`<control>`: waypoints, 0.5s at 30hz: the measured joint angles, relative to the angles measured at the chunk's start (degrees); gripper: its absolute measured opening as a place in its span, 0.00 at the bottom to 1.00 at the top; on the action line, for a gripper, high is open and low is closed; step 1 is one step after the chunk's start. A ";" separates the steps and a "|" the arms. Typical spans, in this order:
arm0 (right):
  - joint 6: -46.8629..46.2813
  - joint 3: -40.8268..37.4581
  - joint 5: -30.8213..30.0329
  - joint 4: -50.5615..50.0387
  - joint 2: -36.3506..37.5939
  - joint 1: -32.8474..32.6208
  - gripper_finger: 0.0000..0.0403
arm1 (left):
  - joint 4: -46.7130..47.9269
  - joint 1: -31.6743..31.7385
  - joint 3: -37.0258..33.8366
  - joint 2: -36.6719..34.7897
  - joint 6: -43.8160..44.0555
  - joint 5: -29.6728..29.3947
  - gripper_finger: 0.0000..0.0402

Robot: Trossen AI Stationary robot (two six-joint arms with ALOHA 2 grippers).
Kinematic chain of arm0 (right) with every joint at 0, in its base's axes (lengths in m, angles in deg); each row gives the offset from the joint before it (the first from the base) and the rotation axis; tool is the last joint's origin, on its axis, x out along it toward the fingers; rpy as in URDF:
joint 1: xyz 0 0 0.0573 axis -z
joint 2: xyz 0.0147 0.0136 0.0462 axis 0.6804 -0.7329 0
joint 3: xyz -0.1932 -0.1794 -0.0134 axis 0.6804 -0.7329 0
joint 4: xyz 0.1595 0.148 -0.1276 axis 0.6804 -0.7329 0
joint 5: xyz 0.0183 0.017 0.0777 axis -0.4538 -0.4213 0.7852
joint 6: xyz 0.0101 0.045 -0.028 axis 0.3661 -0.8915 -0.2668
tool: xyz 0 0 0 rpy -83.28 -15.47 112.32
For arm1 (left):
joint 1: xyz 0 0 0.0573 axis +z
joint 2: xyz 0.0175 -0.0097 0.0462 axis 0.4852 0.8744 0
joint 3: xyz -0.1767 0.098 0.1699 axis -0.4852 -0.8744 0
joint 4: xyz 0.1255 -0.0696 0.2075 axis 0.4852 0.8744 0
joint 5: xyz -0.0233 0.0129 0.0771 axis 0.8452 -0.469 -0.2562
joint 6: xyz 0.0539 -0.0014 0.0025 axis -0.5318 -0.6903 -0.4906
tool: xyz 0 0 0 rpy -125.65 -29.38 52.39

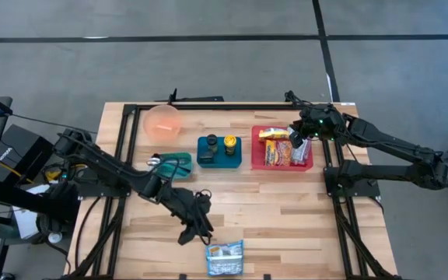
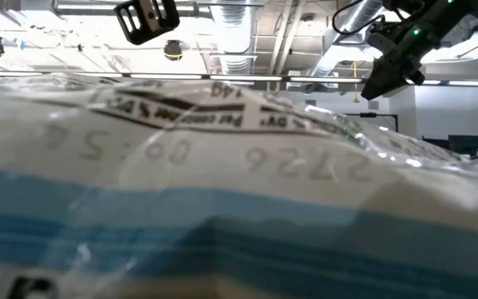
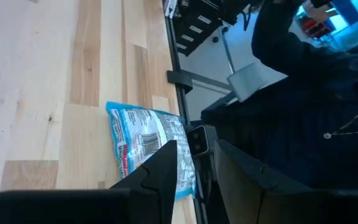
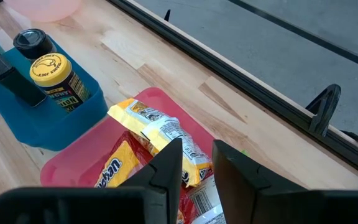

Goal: Pick & Place Food Item
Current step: Put the light blue noodle pack into the pink bin

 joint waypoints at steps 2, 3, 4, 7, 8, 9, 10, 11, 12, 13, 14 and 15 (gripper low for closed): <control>0.00 0.00 0.00 0.00 0.01 0.01 0.21 | 0.04 -0.88 0.00 0.00 0.00 -1.90 0.25; 0.00 0.00 0.00 0.00 0.00 0.00 0.21 | 0.04 -1.28 0.00 0.00 0.00 -2.82 0.25; 0.00 0.00 0.00 0.00 0.02 0.00 0.21 | 0.05 -1.66 0.00 0.00 0.00 -3.62 0.25; 0.00 0.00 0.00 0.00 0.00 0.02 0.21 | 0.42 -2.75 -0.13 0.00 0.00 -5.83 0.25; 0.00 0.00 0.00 0.00 0.00 0.00 0.21 | 0.42 -3.11 -0.13 0.30 0.00 -6.56 0.25; 0.00 0.00 0.00 0.00 0.01 0.02 0.21 | 0.30 -3.35 -0.13 0.74 -0.02 -7.29 0.25; 0.00 0.00 0.00 0.00 0.00 0.02 0.21 | 0.57 -3.73 -0.16 1.22 0.00 -7.56 0.25; 0.00 0.00 0.00 0.00 0.02 0.00 0.21 | 0.52 -3.92 -0.17 1.94 0.00 -7.69 0.25; 0.00 0.00 0.00 0.02 0.02 0.00 0.21 | 0.21 -3.94 -0.17 2.87 0.37 -7.66 0.25; 0.00 0.00 0.00 0.00 0.00 0.02 0.21 | 0.38 -3.94 -0.17 3.84 1.09 -7.65 0.25; -0.01 0.00 0.00 0.02 0.00 0.00 0.21 | 0.67 -3.94 -0.17 4.74 2.32 -7.62 0.25; -0.02 0.00 0.00 0.04 0.00 0.01 0.21 | 0.71 -3.94 -0.17 5.67 3.50 -7.60 0.25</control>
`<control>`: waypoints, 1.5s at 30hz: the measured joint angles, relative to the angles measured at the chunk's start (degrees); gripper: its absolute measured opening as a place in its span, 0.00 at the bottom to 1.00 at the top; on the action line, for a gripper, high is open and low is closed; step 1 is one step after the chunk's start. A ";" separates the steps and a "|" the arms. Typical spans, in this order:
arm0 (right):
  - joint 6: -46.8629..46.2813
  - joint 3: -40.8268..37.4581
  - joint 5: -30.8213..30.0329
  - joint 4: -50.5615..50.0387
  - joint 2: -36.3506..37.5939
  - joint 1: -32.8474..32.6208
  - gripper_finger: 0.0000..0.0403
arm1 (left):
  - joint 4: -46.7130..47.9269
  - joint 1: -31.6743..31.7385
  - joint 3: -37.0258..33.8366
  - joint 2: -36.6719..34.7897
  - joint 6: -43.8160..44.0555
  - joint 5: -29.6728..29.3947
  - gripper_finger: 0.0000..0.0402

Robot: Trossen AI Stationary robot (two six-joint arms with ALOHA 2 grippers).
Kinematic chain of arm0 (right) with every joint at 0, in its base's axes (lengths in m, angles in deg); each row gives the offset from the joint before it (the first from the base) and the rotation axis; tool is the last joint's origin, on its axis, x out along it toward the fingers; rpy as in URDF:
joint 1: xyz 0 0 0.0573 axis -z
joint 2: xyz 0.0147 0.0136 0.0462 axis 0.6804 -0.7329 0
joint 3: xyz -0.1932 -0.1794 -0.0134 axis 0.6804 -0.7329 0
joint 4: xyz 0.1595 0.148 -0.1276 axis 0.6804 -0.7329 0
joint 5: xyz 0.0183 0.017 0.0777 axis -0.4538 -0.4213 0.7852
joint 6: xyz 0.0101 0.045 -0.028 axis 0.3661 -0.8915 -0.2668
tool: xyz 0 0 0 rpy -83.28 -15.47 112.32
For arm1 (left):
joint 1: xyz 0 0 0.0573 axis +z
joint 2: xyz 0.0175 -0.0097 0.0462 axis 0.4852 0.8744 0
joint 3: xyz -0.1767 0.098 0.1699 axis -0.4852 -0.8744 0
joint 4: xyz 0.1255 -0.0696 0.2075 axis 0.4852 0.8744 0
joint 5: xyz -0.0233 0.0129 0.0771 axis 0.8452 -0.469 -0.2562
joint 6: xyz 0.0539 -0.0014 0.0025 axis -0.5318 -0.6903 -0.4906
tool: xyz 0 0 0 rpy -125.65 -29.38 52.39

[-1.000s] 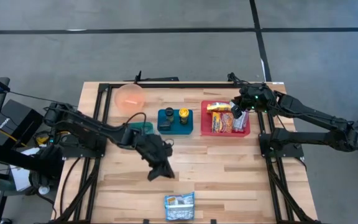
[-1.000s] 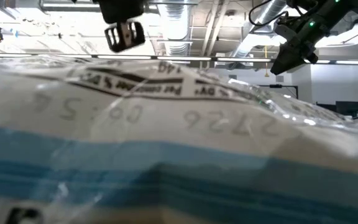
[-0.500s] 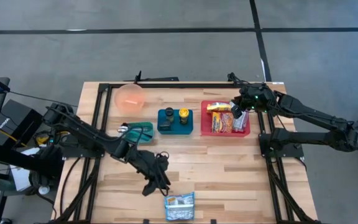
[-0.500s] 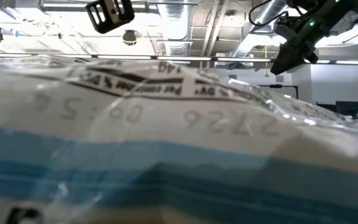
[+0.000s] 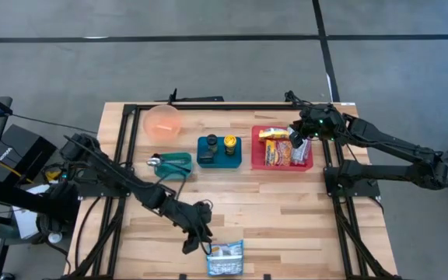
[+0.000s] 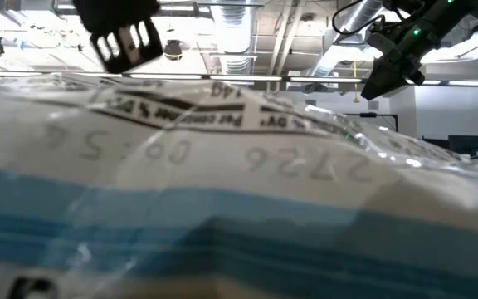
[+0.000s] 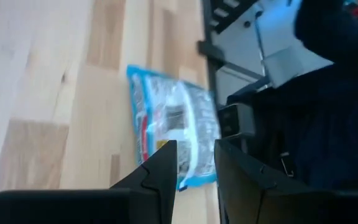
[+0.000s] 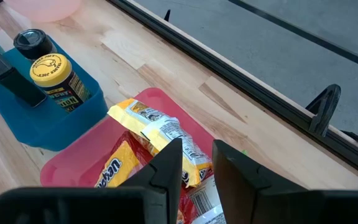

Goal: Pick & Place Food Item
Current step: Put the light blue noodle pack into the pink bin

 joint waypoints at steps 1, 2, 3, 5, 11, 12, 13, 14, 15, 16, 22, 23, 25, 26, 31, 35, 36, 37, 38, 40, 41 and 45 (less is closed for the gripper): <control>0.00 0.00 0.00 -0.04 0.00 -0.01 0.21 | -0.20 0.10 0.00 0.97 1.21 0.00 0.25; 0.00 0.00 0.00 -0.02 0.00 -0.01 0.21 | -0.18 0.20 0.00 1.87 2.24 0.02 0.25; 0.00 0.00 0.00 -0.02 0.01 0.00 0.21 | 0.26 0.22 0.00 2.69 3.16 0.26 0.25; 0.00 0.00 0.00 -0.02 0.01 -0.01 0.21 | 0.60 0.25 0.00 4.16 4.88 1.88 0.25; 0.00 0.02 0.00 0.00 0.00 0.01 0.21 | 0.74 0.24 0.00 6.97 8.94 5.36 0.25; 0.00 0.00 0.00 -0.02 0.00 -0.01 0.21 | 0.77 0.24 0.00 7.37 9.54 5.71 0.25; 0.00 0.00 0.00 0.00 0.02 -0.01 0.21 | 0.86 0.24 0.00 7.76 10.11 5.90 0.25; 0.00 0.00 0.00 -0.02 0.02 0.01 0.21 | 1.27 0.24 0.00 8.06 10.77 6.05 0.25; 0.00 0.00 0.00 -0.01 0.01 -0.01 0.21 | 1.74 0.24 0.00 8.39 11.22 6.12 0.25; 0.00 0.00 0.00 -0.01 0.01 -0.01 0.21 | 2.42 0.24 0.00 8.69 11.56 6.12 0.25; 0.00 0.00 0.00 0.00 0.00 -0.01 0.21 | 5.64 0.26 0.00 10.79 14.01 6.45 0.29; 0.00 0.00 0.00 0.00 0.01 -0.01 0.21 | 5.76 0.26 0.00 11.07 14.10 6.82 0.30; 0.00 0.01 0.00 0.01 0.02 0.00 0.21 | 5.12 0.24 0.00 11.37 15.29 7.71 0.34; -0.01 0.00 0.00 -0.01 0.00 -0.01 0.21 | 5.30 0.24 0.00 11.37 15.80 7.83 0.36; 0.00 0.01 0.00 0.02 0.02 0.00 0.21 | 5.24 0.26 0.00 11.37 17.00 8.82 0.46; 0.00 0.00 0.00 0.02 0.02 -0.01 0.21 | 3.70 0.26 0.00 12.16 17.01 9.38 0.51; -0.01 0.02 0.00 0.00 0.01 -0.01 0.21 | 3.46 0.24 0.00 12.29 17.02 9.41 0.52; -0.01 0.02 0.00 0.02 0.02 0.00 0.21 | 2.59 0.24 0.00 12.36 17.00 9.40 0.52; -0.02 0.00 0.00 0.01 0.01 0.00 0.21 | 1.79 0.26 0.00 12.38 17.00 9.43 0.53; -0.01 0.01 0.00 0.02 0.02 0.01 0.21 | 1.65 0.26 0.02 12.39 17.00 9.44 0.54; -0.01 0.01 0.01 0.02 0.01 0.01 0.21 | 1.77 0.26 0.01 12.40 17.00 9.44 0.54; 0.00 0.01 0.00 0.01 0.02 0.00 0.21 | 1.56 0.26 0.02 12.42 17.00 9.44 0.54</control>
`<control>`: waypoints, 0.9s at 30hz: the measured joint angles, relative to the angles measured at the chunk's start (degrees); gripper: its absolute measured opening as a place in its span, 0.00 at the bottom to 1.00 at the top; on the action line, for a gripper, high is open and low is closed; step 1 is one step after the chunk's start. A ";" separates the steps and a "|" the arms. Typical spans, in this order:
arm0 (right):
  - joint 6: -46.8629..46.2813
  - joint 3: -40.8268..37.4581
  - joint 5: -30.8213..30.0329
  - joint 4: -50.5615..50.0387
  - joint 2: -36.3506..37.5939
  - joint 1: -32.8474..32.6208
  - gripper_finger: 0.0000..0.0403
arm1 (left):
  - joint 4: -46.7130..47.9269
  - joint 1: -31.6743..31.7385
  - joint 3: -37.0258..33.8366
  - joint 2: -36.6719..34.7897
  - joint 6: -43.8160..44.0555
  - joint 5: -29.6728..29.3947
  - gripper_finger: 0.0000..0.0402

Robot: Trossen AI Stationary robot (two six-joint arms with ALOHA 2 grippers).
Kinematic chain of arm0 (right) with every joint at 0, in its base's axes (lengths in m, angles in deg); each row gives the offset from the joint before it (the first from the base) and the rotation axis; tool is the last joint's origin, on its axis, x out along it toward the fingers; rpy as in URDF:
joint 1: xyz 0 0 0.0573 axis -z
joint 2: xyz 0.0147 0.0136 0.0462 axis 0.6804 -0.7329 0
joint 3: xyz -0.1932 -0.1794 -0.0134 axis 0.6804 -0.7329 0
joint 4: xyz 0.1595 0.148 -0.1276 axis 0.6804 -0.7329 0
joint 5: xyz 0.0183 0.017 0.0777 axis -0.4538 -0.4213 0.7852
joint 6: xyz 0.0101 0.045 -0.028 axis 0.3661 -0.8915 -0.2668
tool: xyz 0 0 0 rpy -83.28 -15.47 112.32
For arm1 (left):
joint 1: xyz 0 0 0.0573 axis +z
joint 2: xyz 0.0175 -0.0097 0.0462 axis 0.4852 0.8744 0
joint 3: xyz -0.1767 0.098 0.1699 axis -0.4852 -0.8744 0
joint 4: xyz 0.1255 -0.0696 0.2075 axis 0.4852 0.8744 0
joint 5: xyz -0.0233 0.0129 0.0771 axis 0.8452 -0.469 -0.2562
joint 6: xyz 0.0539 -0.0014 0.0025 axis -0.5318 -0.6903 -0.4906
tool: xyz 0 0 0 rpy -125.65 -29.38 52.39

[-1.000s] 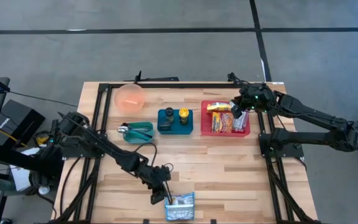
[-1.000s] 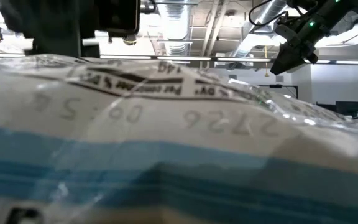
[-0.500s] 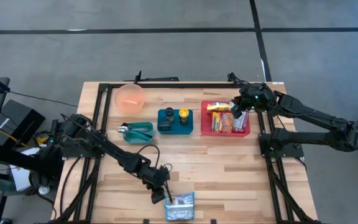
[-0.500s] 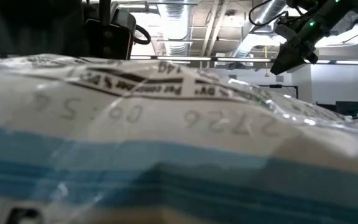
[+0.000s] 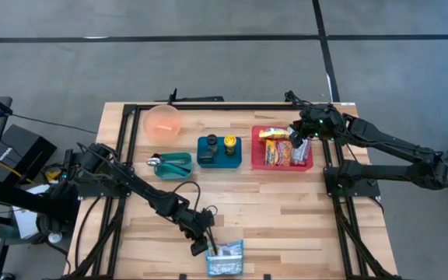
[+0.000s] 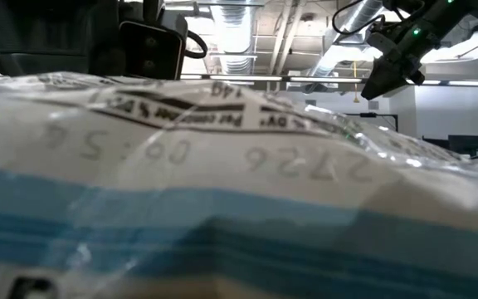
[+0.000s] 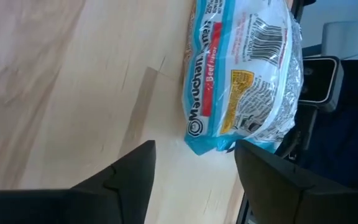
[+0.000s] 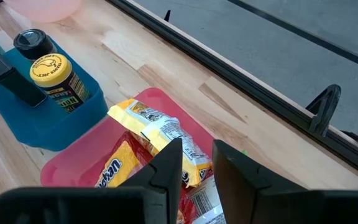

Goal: Pick & Place Food Item
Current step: Put the light blue noodle pack into the pink bin

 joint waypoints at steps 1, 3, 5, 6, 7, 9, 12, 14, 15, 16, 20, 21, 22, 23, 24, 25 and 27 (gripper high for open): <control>0.00 0.00 0.01 -0.01 0.00 0.01 0.21 | -0.09 -0.02 -0.02 0.00 0.00 -0.02 0.54; -0.02 0.01 0.00 0.00 0.00 -0.01 0.21 | -0.73 0.00 -0.02 0.00 0.00 -0.21 0.54; 0.00 0.00 0.00 0.00 0.00 -0.01 0.21 | -2.02 -0.02 -0.01 0.00 0.00 -0.21 0.54; 0.00 0.00 0.00 0.00 -0.01 -0.01 0.21 | -2.50 -0.02 0.00 0.06 0.00 -0.20 0.55; -0.02 0.01 0.02 0.00 -0.02 -0.01 0.21 | -2.93 -0.02 0.00 0.27 0.00 -0.21 0.55; 0.00 0.01 0.00 0.01 0.00 -0.01 0.21 | -2.81 -0.02 0.00 0.80 0.00 -0.20 0.55; -0.01 -0.01 0.01 -0.01 0.00 -0.01 0.21 | -3.72 -0.02 0.00 2.76 0.02 0.14 0.54; -0.01 0.00 0.01 -0.01 -0.01 -0.01 0.21 | -4.44 0.00 -0.02 4.07 0.59 1.93 0.55; 0.00 0.00 0.00 -0.02 -0.02 0.01 0.21 | -5.27 0.00 -0.02 4.49 0.91 2.58 0.55; -0.02 0.00 0.00 -0.01 -0.01 0.00 0.21 | -5.83 -0.02 -0.02 4.69 0.98 2.75 0.55; -0.02 0.00 0.01 -0.01 0.00 0.00 0.21 | -8.29 -0.02 -0.02 5.14 1.03 4.08 0.53; -0.01 0.00 0.00 -0.01 0.00 -0.01 0.21 | -8.87 -0.02 -0.02 5.16 1.03 4.58 0.53; 0.00 0.01 0.00 -0.03 -0.02 -0.01 0.21 | -9.62 -0.02 -0.02 5.16 0.98 4.97 0.52; 0.00 0.01 0.00 -0.03 0.00 -0.01 0.21 | -9.92 -0.02 -0.01 5.14 0.98 5.21 0.52; -0.01 -0.01 0.00 -0.01 0.00 0.00 0.21 | -10.02 -0.02 0.00 5.14 0.96 5.23 0.51; -0.02 0.00 0.01 -0.04 -0.01 0.00 0.21 | -9.91 -0.02 0.00 5.14 0.96 5.26 0.50; 0.00 0.01 0.00 -0.03 0.00 0.00 0.21 | -9.92 -0.02 -0.01 5.14 0.93 5.31 0.48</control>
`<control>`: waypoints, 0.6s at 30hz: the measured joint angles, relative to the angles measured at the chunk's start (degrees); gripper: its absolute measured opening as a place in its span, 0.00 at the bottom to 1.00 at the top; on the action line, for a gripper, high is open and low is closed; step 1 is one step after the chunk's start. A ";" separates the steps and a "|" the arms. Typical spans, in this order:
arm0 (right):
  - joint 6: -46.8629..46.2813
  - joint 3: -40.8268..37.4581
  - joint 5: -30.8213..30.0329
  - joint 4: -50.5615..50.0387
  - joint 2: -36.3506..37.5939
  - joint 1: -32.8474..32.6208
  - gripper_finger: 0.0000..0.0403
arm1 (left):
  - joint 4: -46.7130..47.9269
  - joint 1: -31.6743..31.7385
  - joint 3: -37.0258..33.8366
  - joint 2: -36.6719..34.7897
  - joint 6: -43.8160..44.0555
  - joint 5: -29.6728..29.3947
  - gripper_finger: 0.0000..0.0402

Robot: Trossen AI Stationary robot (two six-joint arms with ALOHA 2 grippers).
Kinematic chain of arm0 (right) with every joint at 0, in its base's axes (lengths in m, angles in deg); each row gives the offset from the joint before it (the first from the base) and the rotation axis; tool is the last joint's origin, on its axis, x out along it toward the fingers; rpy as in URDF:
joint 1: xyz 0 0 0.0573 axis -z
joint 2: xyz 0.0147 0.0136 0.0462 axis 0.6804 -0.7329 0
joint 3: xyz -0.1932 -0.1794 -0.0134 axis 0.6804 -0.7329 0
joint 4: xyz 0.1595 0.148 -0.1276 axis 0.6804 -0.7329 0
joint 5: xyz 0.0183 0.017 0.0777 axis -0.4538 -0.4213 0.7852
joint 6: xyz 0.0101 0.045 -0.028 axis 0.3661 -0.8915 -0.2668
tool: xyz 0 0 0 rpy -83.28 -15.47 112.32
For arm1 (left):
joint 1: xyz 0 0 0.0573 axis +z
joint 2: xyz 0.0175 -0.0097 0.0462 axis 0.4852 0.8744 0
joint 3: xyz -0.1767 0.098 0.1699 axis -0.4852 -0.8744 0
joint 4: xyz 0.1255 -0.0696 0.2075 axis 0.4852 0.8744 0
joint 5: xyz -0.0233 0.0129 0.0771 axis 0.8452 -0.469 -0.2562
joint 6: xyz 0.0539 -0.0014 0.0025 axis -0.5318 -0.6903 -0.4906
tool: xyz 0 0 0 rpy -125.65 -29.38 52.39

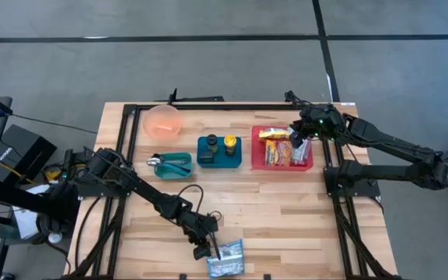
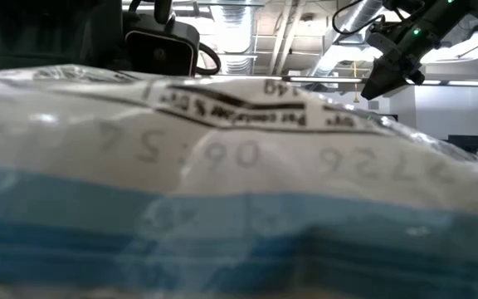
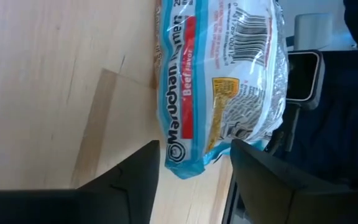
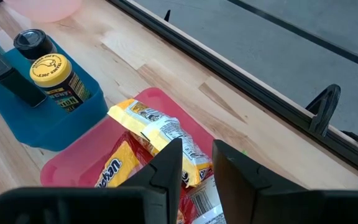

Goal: Pick & Place Food Item
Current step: Put the light blue noodle pack into the pink bin

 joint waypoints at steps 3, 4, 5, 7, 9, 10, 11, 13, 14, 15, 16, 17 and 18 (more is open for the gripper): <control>0.00 0.00 0.00 -0.02 0.00 0.01 0.21 | 0.02 0.00 -0.01 0.00 -0.06 0.00 0.44; 0.00 0.00 0.00 0.00 -0.01 -0.01 0.21 | -0.02 0.00 -0.01 0.00 -0.35 0.00 0.43; 0.00 0.00 0.00 -0.02 0.00 0.01 0.21 | -0.02 0.00 0.01 0.00 -1.03 0.00 0.42; 0.00 -0.01 0.00 0.00 -0.01 0.00 0.21 | 0.00 0.00 -0.01 0.00 -1.43 0.00 0.39; 0.00 0.00 0.00 -0.02 -0.01 -0.01 0.21 | 0.00 0.00 0.00 0.00 -1.45 0.00 0.36; 0.00 0.00 0.02 0.00 0.00 0.01 0.21 | 0.02 0.00 0.00 0.00 -1.47 0.00 0.34; 0.00 -0.01 0.02 0.00 0.00 0.00 0.21 | 0.01 0.00 -0.01 0.00 -1.51 0.00 0.33; 0.00 0.00 0.01 -0.02 0.00 0.00 0.21 | 0.02 0.00 -0.01 0.00 -1.56 0.00 0.30; 0.00 -0.02 0.00 0.00 -0.02 -0.01 0.21 | 0.02 0.00 -0.01 0.00 -1.56 0.00 0.29; 0.00 -0.02 0.02 0.00 -0.02 -0.01 0.21 | 0.02 0.02 0.01 0.00 -1.58 -0.07 0.28; 0.00 -0.01 0.00 -0.01 -0.02 -0.01 0.21 | 0.02 0.02 -0.01 0.00 -1.58 -0.16 0.26; 0.00 0.00 0.00 0.00 -0.02 -0.01 0.21 | 0.02 0.09 0.00 0.00 -1.58 -0.23 0.25; 0.00 -0.01 0.00 0.00 0.00 0.00 0.21 | 0.02 0.26 -0.01 0.00 -1.58 -0.30 0.24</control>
